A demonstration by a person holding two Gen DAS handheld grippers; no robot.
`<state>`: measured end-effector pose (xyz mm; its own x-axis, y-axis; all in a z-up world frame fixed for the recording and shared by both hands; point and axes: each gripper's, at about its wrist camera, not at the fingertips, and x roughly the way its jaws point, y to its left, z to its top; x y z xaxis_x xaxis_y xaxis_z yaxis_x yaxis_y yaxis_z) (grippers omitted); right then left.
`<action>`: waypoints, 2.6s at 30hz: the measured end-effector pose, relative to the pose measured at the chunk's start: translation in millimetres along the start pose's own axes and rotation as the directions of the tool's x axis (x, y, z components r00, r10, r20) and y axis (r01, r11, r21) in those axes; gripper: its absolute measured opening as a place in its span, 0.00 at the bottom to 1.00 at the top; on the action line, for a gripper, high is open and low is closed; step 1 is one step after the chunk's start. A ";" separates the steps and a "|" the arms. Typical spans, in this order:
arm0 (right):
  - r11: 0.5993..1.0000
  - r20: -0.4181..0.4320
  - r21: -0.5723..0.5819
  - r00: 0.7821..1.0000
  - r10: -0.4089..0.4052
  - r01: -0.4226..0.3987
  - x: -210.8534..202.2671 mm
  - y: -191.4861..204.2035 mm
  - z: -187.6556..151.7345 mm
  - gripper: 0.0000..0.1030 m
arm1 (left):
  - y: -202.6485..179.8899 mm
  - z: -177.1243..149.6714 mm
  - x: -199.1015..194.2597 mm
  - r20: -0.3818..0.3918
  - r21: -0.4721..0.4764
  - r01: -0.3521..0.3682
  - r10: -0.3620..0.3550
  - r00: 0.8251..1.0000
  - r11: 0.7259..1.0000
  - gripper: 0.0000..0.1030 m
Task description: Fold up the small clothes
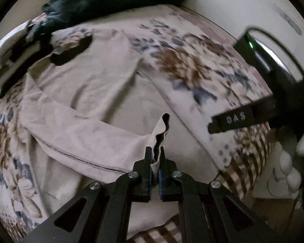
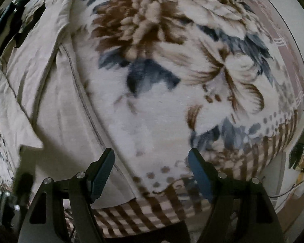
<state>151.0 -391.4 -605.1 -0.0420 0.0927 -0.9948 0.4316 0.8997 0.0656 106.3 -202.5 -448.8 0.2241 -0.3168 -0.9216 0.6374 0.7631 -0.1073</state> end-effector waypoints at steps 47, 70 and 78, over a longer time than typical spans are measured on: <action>0.968 -0.088 0.032 0.964 0.250 -0.248 9.9 -48.2 -96.4 0.49 | 157.2 -150.1 24.0 -0.331 -0.650 -0.257 0.039 0.943 0.715 0.78; 0.858 -0.101 0.126 0.854 0.511 -0.498 -22.6 -64.3 -98.8 0.07 | 237.4 -180.8 -45.7 0.048 -0.924 0.138 -0.249 0.967 0.357 0.03; 0.829 0.063 0.101 0.835 0.546 -0.550 -49.4 -45.9 13.8 0.04 | 302.9 -100.0 -12.1 0.228 -0.931 0.279 -0.222 0.948 0.234 0.03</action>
<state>145.6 -443.1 -560.0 0.2578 0.5421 -0.7998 0.4718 0.6518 0.5938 222.9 88.8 -507.4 0.2387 -0.5984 -0.7648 -0.4749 0.6151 -0.6294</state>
